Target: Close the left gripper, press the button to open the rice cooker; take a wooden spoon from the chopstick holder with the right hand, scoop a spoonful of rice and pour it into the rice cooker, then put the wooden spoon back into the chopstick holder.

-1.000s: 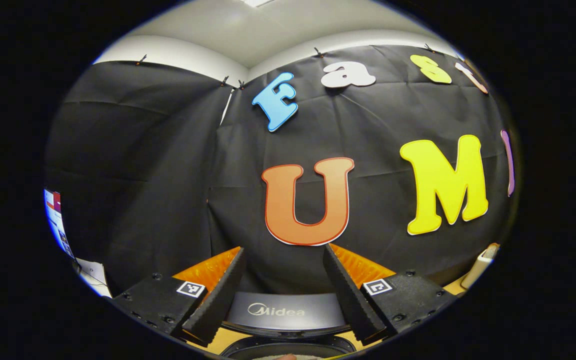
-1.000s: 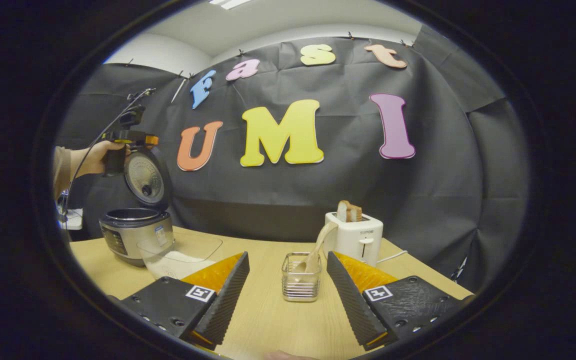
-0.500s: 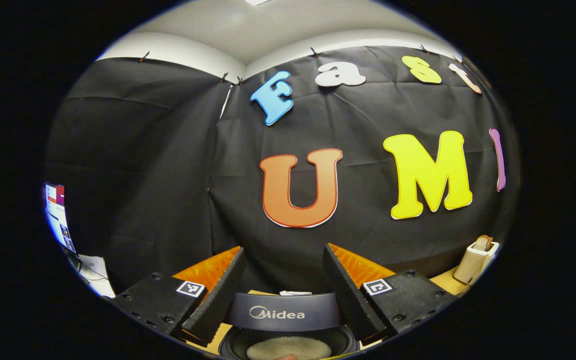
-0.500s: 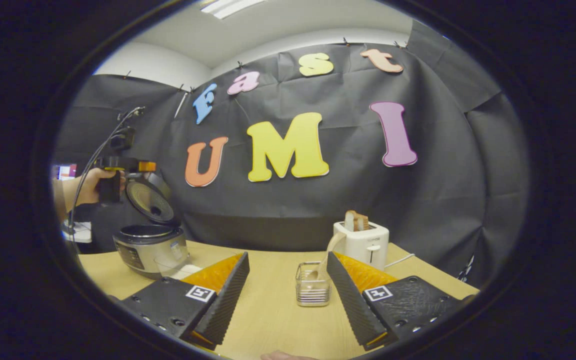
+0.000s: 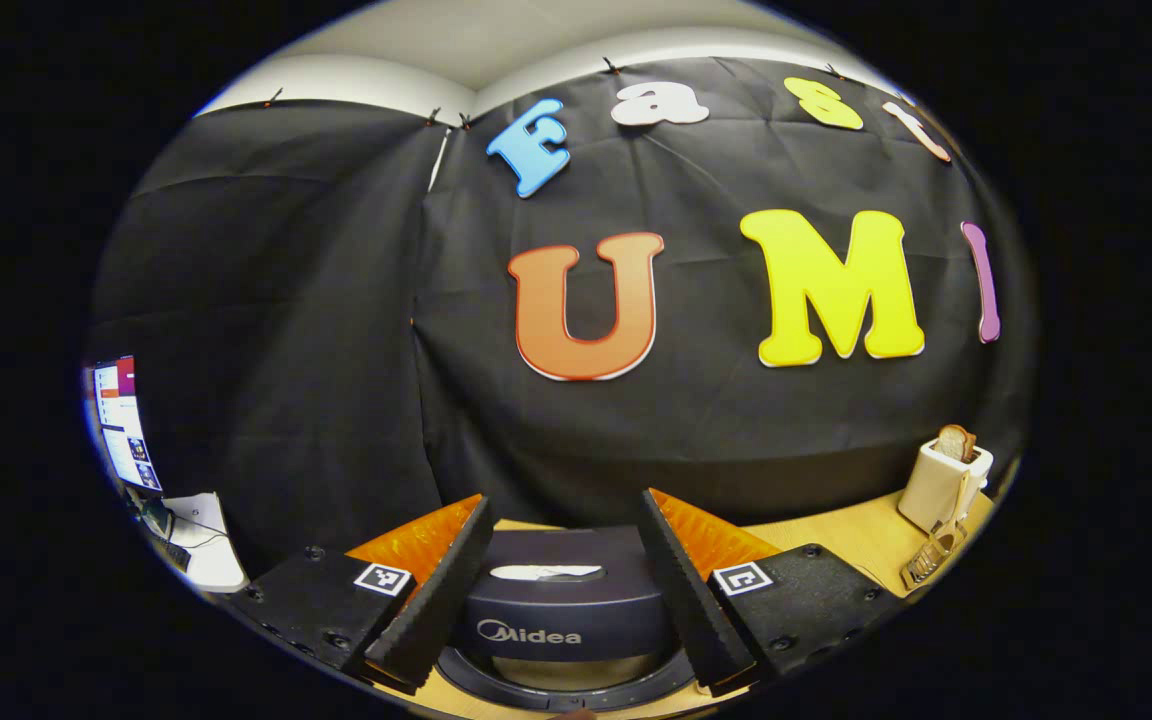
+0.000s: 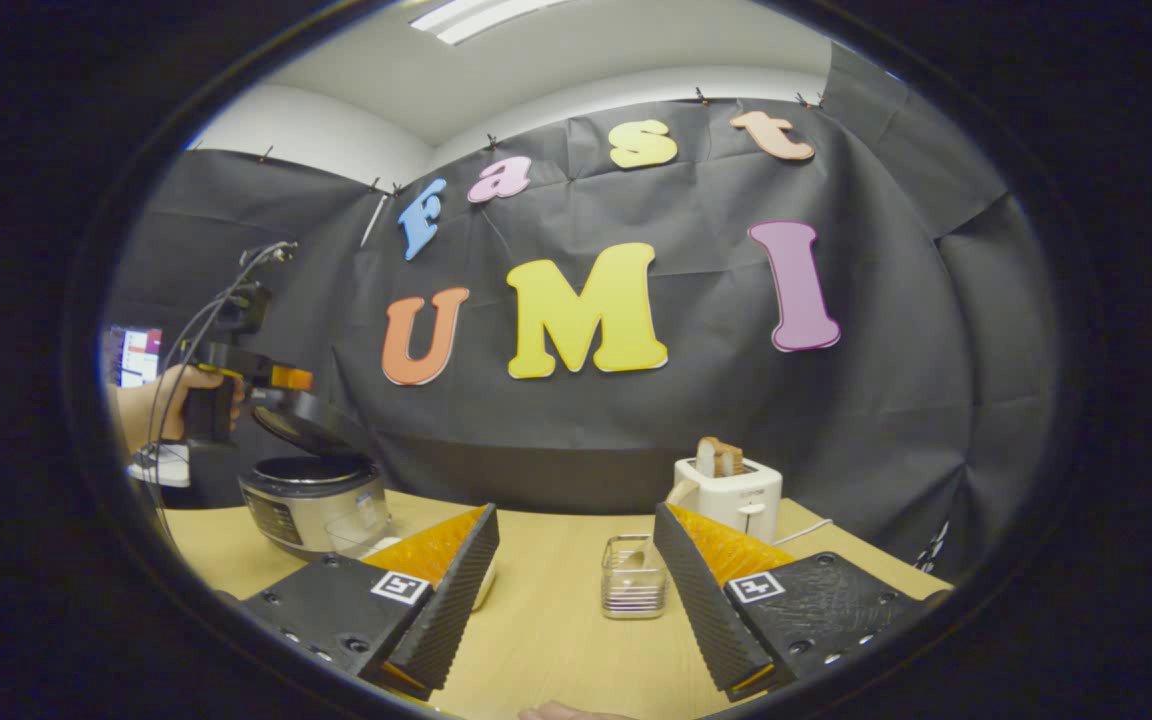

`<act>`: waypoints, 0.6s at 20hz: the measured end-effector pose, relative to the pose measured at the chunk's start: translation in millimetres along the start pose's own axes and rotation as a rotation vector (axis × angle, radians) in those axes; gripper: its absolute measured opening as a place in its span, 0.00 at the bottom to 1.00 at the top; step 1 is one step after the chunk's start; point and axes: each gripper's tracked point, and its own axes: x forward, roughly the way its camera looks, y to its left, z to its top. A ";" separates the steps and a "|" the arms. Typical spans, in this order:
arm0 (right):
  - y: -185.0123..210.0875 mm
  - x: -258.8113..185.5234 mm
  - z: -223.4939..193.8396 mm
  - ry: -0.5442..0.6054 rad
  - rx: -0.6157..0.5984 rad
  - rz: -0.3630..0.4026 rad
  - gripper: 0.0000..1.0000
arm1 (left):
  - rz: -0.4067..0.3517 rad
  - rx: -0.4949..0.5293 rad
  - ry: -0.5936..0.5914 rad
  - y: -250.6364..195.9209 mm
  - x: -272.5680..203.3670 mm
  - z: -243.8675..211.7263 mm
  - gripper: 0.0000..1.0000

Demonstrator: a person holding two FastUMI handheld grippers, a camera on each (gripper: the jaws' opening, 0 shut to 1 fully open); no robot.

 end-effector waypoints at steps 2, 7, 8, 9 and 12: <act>-2.4 -2.3 0.9 -0.004 0.016 0.005 0.92 | -0.031 0.004 0.073 -9.9 -2.0 -19.0 0.94; -12.8 0.1 -1.4 -0.001 0.016 -0.022 0.91 | -0.036 0.009 0.105 -14.7 -7.3 -32.9 0.94; -14.2 1.2 -1.9 0.003 0.018 -0.025 0.93 | -0.042 -0.001 0.110 -15.8 -7.5 -35.7 0.94; -16.0 1.6 -2.7 0.005 0.021 -0.028 0.93 | -0.045 -0.013 0.118 -16.0 -7.5 -38.9 0.94; -18.2 3.2 -3.1 0.006 0.028 -0.033 0.93 | -0.060 -0.020 0.162 -15.4 -11.7 -52.0 0.95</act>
